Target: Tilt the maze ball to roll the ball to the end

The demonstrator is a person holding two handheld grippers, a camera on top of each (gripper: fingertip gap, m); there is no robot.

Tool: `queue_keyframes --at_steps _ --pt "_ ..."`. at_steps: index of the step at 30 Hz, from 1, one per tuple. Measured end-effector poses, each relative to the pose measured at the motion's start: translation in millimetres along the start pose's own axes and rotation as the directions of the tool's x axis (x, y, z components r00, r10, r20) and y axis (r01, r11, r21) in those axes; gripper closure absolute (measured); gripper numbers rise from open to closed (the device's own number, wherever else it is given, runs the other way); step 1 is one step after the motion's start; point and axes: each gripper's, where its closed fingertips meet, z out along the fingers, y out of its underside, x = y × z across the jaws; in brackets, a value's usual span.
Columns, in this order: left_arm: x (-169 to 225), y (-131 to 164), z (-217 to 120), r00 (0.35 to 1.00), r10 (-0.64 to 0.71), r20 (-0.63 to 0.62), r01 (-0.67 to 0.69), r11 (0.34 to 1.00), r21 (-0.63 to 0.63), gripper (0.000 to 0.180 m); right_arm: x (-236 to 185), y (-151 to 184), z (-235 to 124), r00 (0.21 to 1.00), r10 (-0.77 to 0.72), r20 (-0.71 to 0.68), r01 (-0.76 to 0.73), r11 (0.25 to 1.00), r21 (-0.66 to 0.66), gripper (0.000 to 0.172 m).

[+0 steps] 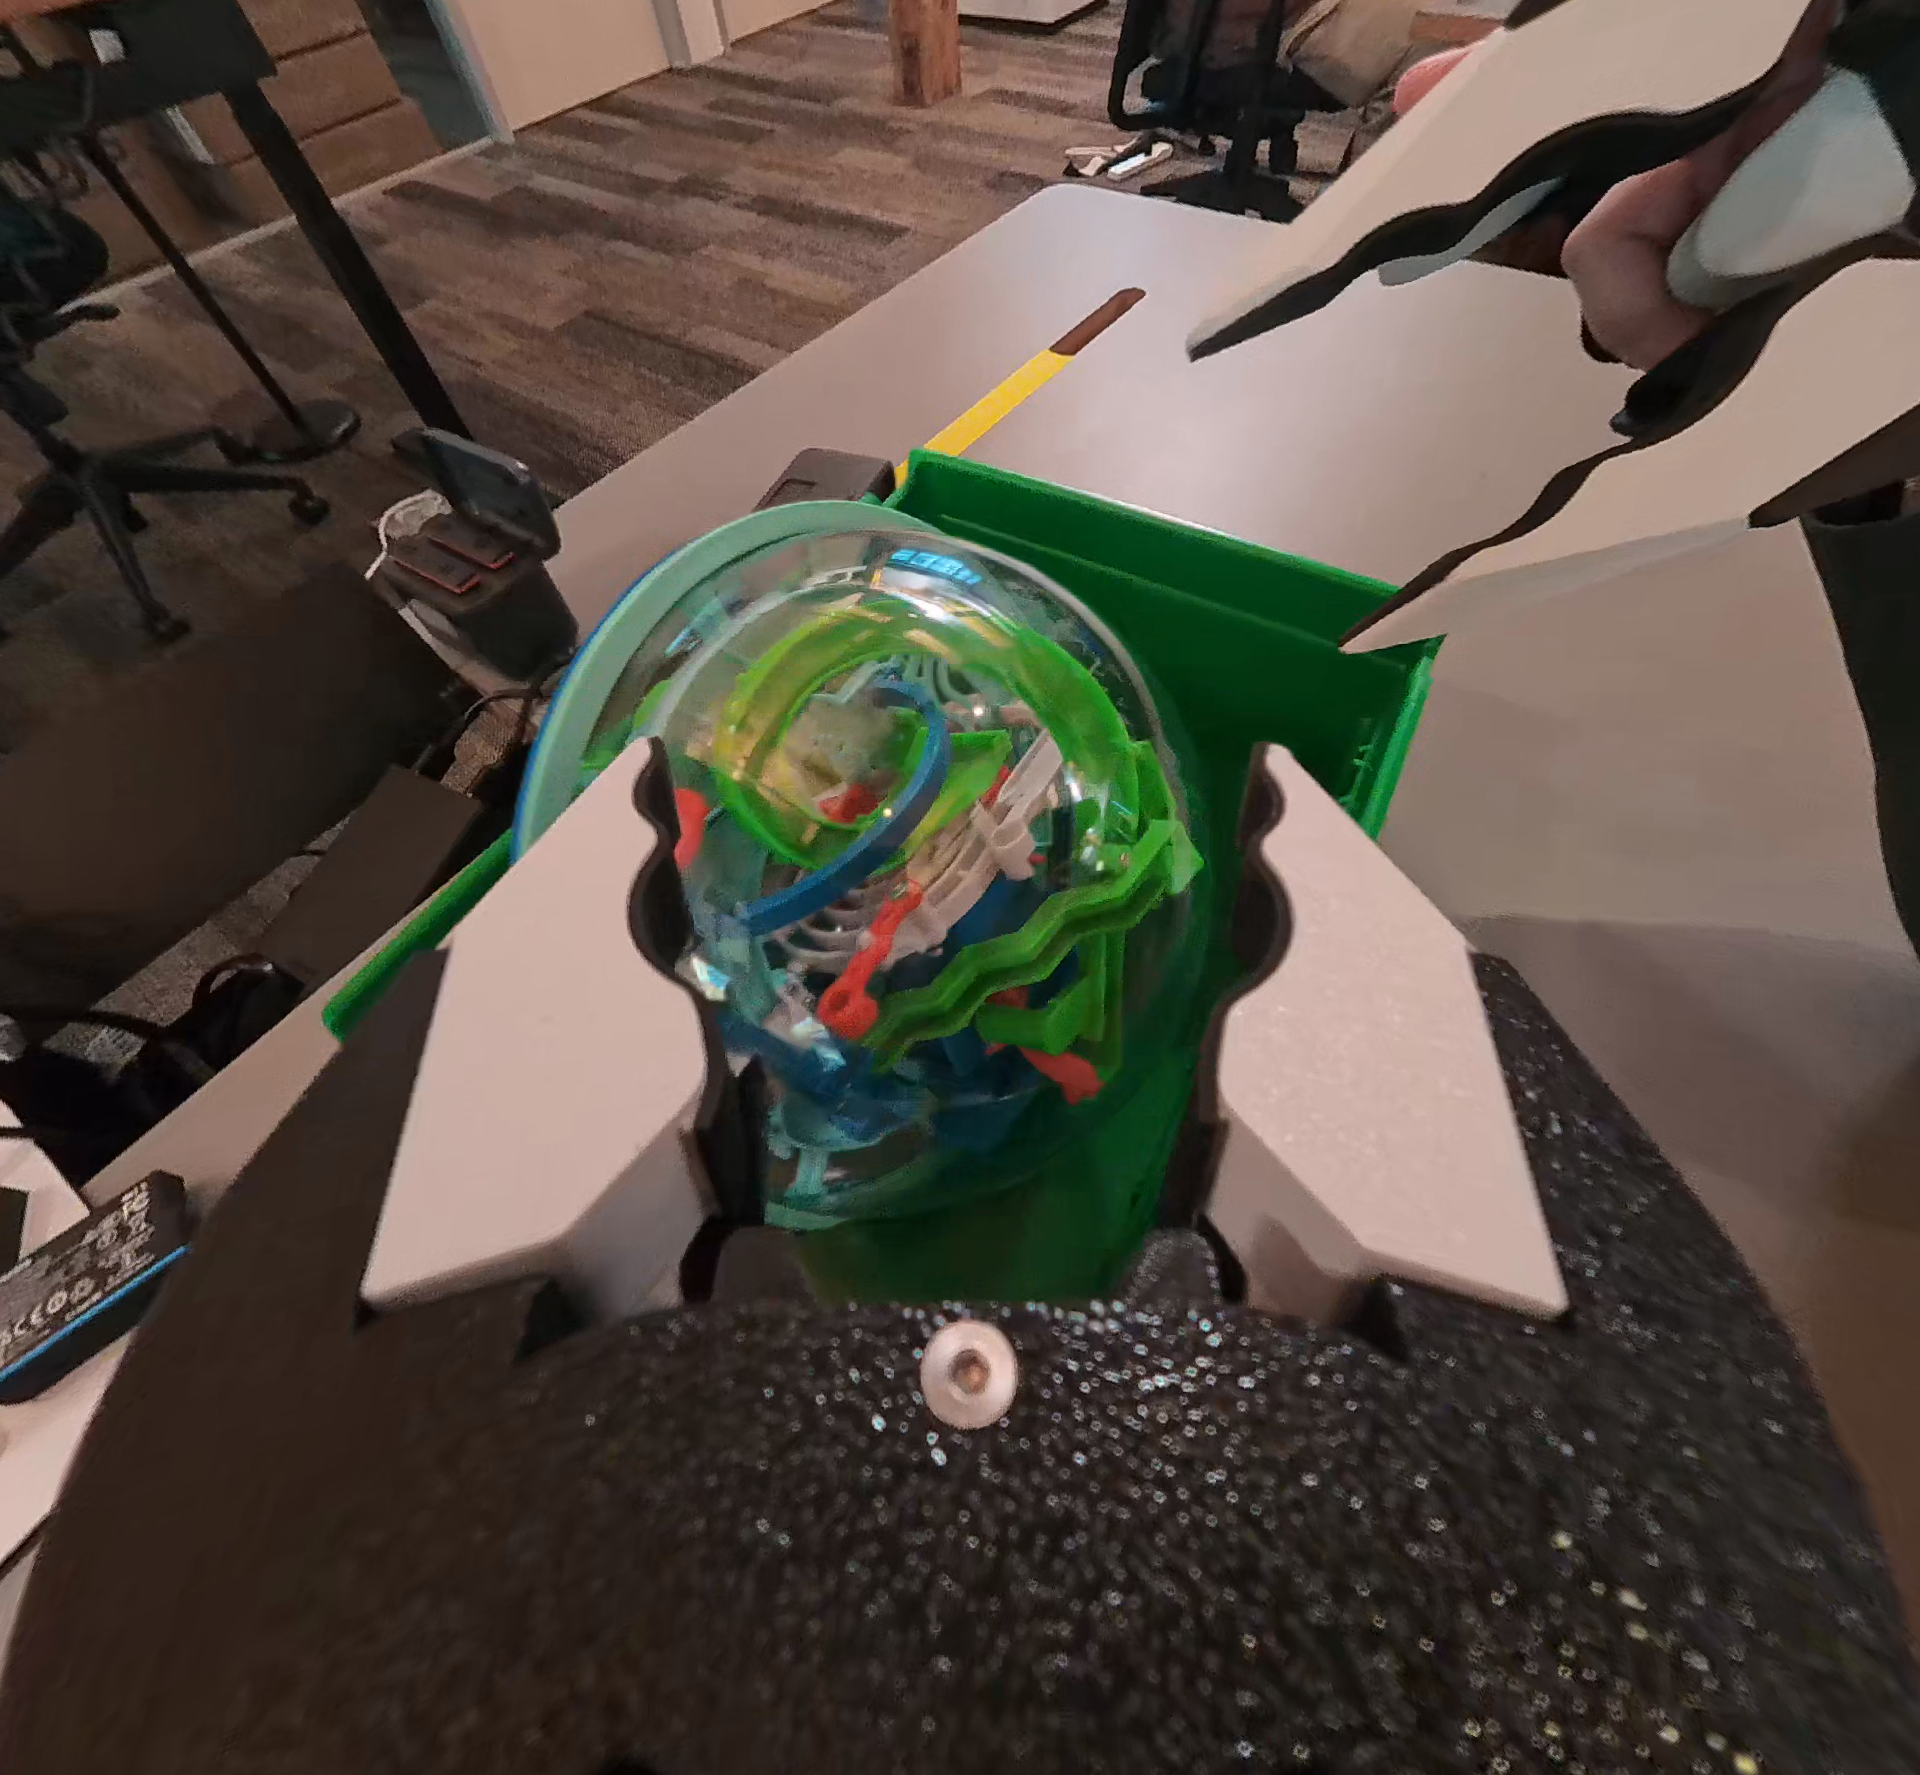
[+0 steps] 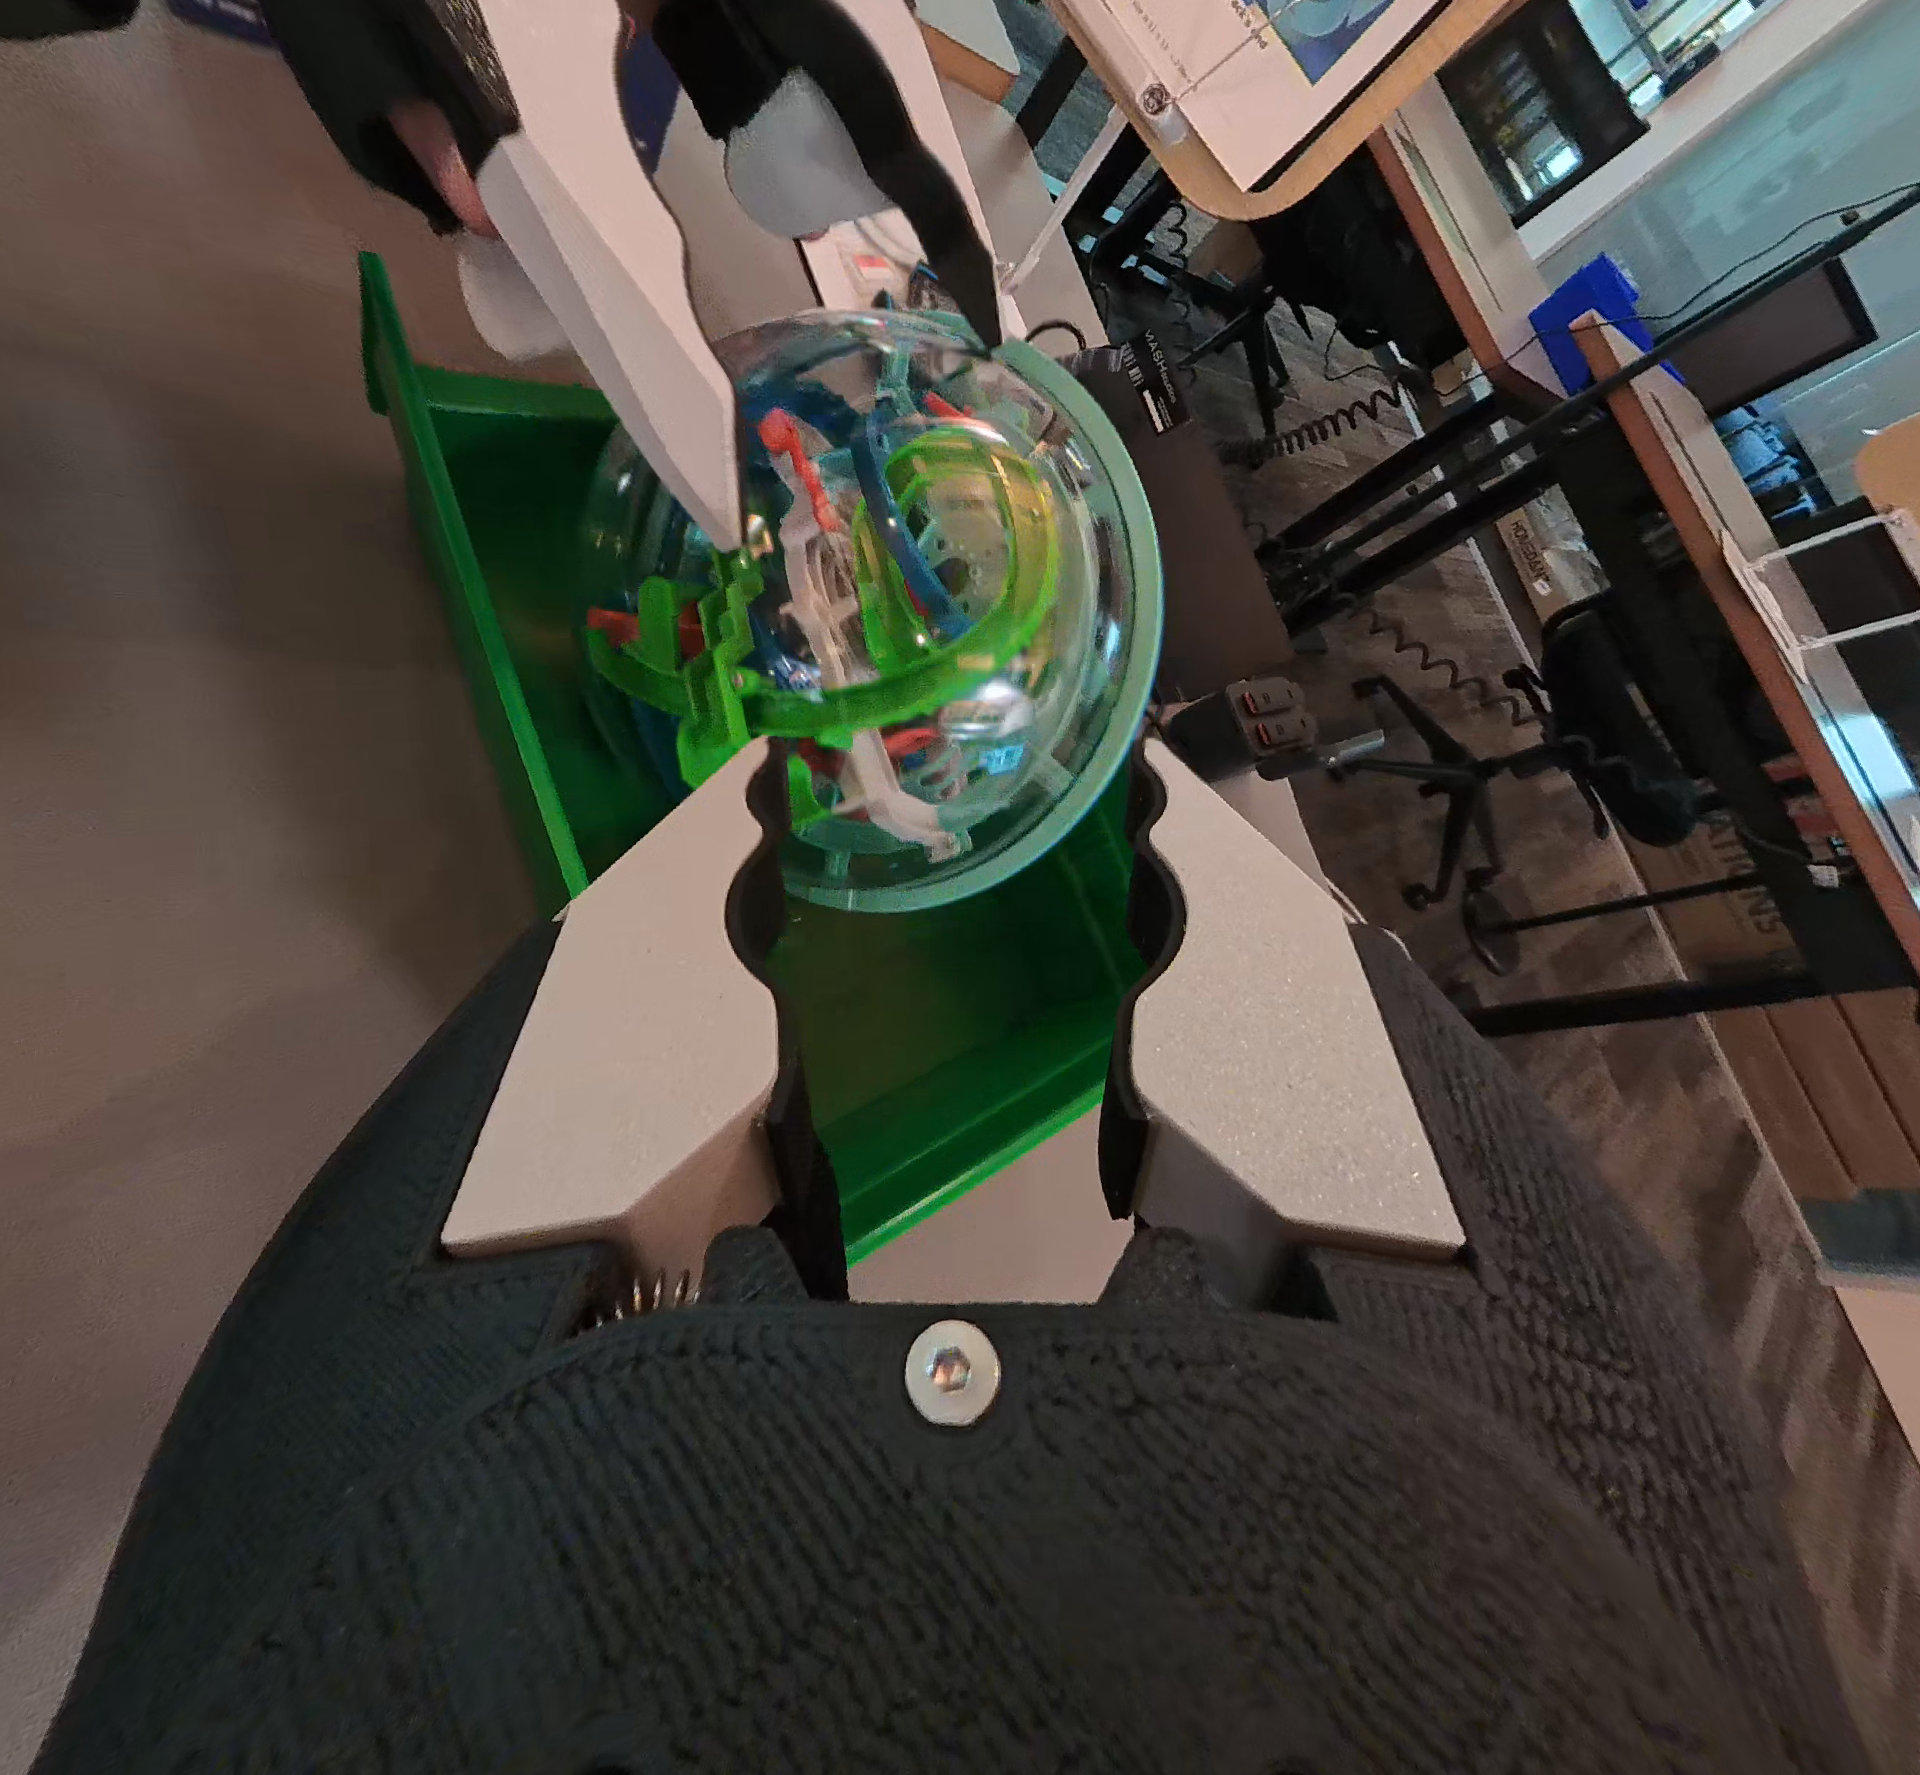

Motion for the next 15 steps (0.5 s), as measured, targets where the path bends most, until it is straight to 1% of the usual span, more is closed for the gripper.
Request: queue_keyframes --at_steps 2,7,15 --pt "-2 1 -3 1.0 -0.013 0.005 0.013 1.0 -0.006 0.071 0 1 0 1.0 0.005 0.002 -0.005 1.0 0.0 0.107" --pt "-7 -1 -9 0.999 -0.05 0.006 0.05 0.999 0.017 0.072 1 4 1 1.0 0.015 0.007 -0.015 1.0 -0.003 0.107" --pt "-23 -6 -23 0.995 -0.091 0.047 0.088 0.994 0.066 0.074 4 9 0 0.999 0.032 0.004 -0.032 0.999 -0.002 0.108"
